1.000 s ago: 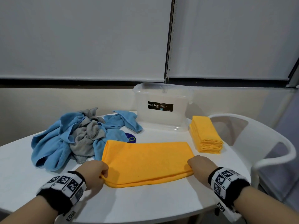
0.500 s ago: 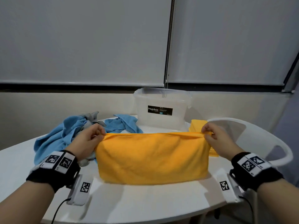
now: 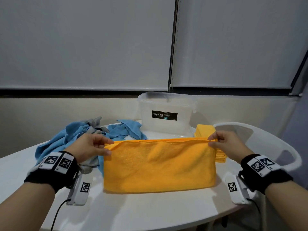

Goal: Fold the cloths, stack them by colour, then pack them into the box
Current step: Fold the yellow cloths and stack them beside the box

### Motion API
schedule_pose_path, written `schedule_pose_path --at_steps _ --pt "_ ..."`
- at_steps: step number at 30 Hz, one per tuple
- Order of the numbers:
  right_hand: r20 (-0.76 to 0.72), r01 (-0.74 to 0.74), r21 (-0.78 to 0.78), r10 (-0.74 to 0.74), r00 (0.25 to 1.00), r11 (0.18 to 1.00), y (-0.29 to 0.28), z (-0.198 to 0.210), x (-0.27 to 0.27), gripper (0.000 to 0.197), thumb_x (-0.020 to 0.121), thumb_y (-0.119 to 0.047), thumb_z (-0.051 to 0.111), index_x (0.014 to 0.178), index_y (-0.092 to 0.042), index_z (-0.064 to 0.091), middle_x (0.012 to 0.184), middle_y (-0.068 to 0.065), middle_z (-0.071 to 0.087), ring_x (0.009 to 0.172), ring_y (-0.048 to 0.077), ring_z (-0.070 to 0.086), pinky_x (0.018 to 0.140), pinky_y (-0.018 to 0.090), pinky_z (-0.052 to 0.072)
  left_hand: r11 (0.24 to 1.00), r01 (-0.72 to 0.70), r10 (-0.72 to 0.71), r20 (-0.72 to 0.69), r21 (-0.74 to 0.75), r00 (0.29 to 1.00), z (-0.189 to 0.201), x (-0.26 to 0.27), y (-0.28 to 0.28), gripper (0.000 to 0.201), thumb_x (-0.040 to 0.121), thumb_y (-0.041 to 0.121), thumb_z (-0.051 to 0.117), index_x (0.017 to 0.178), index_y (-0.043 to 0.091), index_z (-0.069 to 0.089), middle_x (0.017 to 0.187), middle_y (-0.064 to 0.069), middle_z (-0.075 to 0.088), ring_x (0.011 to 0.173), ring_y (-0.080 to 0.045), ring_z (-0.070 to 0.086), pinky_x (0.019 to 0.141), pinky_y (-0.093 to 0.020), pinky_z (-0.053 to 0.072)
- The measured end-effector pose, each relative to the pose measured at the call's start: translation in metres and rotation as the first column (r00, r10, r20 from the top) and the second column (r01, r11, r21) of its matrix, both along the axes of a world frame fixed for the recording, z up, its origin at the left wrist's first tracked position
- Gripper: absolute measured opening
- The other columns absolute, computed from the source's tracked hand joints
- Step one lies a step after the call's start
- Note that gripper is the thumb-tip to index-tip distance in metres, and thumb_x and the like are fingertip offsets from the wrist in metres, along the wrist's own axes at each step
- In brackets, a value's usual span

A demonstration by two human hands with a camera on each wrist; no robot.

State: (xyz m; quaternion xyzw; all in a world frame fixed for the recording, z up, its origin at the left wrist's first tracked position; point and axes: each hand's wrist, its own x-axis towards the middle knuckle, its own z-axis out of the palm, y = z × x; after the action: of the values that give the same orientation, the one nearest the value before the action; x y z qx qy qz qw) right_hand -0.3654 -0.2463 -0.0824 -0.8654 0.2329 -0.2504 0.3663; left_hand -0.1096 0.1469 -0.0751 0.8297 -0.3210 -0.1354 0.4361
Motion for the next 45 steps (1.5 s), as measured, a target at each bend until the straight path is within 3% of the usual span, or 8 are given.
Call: schedule_pose_path --at_steps 4,7,17,21,28,34,39,45 --pt "0.099 -0.003 0.112 -0.008 0.995 0.994 0.003 0.001 0.001 0.007 0.084 -0.005 0.068 0.078 -0.008 0.069 0.073 0.007 0.062 0.07 0.017 0.055 0.068 0.031 0.045 0.989 -0.052 0.048 -0.029 -0.141 0.998 -0.002 0.001 -0.004 0.007 0.075 0.02 0.077 0.08 0.016 0.076 0.084 -0.015 0.072 0.08 -0.035 0.065 0.083 -0.042 0.055" --pt "0.117 0.001 0.148 -0.019 0.993 0.989 0.007 0.003 0.001 0.009 0.082 -0.001 0.069 0.075 -0.007 0.067 0.075 0.007 0.065 0.071 0.018 0.058 0.071 0.029 0.047 0.959 -0.105 0.104 -0.018 -0.262 0.994 -0.002 -0.001 -0.009 0.014 0.082 0.02 0.07 0.076 0.007 0.071 0.07 -0.008 0.064 0.07 -0.021 0.055 0.07 -0.032 0.049" --pt "0.114 0.025 0.154 -0.043 0.993 0.988 0.004 0.013 0.001 0.014 0.076 -0.006 0.077 0.072 0.001 0.065 0.078 0.01 0.069 0.072 0.018 0.061 0.069 0.027 0.048 0.943 -0.147 0.14 -0.044 -0.3 0.989 -0.001 0.007 -0.012 0.011 0.077 0.007 0.075 0.087 0.008 0.07 0.081 -0.002 0.073 0.08 -0.015 0.066 0.076 -0.024 0.05" --pt "0.095 0.045 0.108 -0.055 0.994 0.993 0.002 0.016 0.003 0.015 0.075 -0.013 0.079 0.071 -0.003 0.069 0.08 0.011 0.072 0.079 0.021 0.065 0.079 0.034 0.05 0.92 -0.176 0.182 -0.016 -0.35 0.983 0.003 0.002 -0.016 0.004 0.083 0.012 0.07 0.087 0.014 0.07 0.068 0.007 0.068 0.063 0.001 0.061 0.066 -0.018 0.046" --pt "0.08 0.082 0.045 -0.086 0.993 0.996 -0.003 0.017 0.009 0.014 0.078 -0.002 0.074 0.072 -0.014 0.069 0.088 0.005 0.071 0.088 0.023 0.065 0.085 0.035 0.051 0.884 -0.229 0.222 -0.066 -0.408 0.973 0.008 -0.004 -0.027 0.018 0.086 0.001 0.065 0.094 0.016 0.069 0.091 -0.008 0.068 0.085 -0.019 0.061 0.076 -0.026 0.05" --pt "0.106 0.164 -0.037 -0.16 0.981 0.986 0.002 0.017 0.008 0.019 0.078 -0.002 0.074 0.07 -0.016 0.065 0.082 0.006 0.068 0.08 0.019 0.063 0.075 0.028 0.048 0.863 -0.305 0.27 -0.142 -0.403 0.952 0.012 -0.01 -0.036 0.027 0.082 -0.007 0.065 0.095 0.017 0.068 0.089 -0.005 0.063 0.075 -0.016 0.054 0.066 -0.023 0.047" --pt "0.092 0.178 -0.045 -0.173 0.981 0.983 0.001 0.014 0.011 0.023 0.078 0.001 0.072 0.068 -0.017 0.063 0.083 0.008 0.068 0.081 0.022 0.062 0.082 0.034 0.051 0.835 -0.359 0.268 -0.262 -0.416 0.927 0.005 -0.006 -0.037 0.023 0.076 -0.01 0.065 0.086 0.011 0.067 0.081 -0.011 0.057 0.061 -0.017 0.044 0.052 -0.026 0.037" --pt "0.124 0.169 -0.045 -0.163 0.979 0.985 0.007 0.017 0.011 0.023 0.077 0.002 0.073 0.067 -0.016 0.063 0.082 0.007 0.067 0.081 0.022 0.062 0.08 0.034 0.051 0.814 -0.4 0.313 -0.262 -0.421 0.913 0.005 -0.01 -0.033 0.022 0.076 -0.011 0.062 0.082 0.01 0.065 0.077 -0.01 0.059 0.066 -0.02 0.051 0.055 -0.027 0.046"
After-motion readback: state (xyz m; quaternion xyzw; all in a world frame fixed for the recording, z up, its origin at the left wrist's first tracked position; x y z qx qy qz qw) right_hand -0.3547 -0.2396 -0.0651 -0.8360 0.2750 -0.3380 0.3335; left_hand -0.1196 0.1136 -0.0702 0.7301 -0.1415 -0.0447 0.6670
